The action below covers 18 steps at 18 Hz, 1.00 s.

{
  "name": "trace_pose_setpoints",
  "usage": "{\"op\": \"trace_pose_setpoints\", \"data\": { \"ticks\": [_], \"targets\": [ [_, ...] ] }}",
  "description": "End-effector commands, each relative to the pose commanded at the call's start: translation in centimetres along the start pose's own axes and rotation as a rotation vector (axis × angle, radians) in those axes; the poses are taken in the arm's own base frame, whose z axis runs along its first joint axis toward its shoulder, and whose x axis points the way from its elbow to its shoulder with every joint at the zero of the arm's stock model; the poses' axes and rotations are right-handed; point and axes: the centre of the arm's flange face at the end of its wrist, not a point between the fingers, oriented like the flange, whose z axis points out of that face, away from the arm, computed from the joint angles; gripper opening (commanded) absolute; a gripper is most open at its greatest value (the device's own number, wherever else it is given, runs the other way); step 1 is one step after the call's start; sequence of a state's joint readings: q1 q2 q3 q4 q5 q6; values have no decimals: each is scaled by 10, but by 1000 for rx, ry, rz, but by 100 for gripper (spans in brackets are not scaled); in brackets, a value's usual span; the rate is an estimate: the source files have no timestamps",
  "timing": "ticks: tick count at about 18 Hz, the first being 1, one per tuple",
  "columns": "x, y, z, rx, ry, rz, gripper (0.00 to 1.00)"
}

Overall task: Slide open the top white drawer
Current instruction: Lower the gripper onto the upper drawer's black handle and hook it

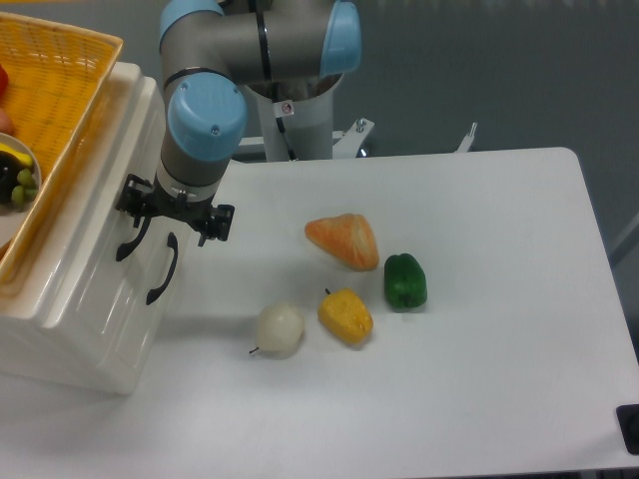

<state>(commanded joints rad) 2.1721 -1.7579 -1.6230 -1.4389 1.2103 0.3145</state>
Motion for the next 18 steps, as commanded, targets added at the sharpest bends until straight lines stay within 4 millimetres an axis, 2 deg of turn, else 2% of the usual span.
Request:
{"op": "trace_pose_setpoints", "data": {
  "ticks": [18],
  "targets": [
    [-4,-3,5,-13,-20,-4,100]
  ]
}}
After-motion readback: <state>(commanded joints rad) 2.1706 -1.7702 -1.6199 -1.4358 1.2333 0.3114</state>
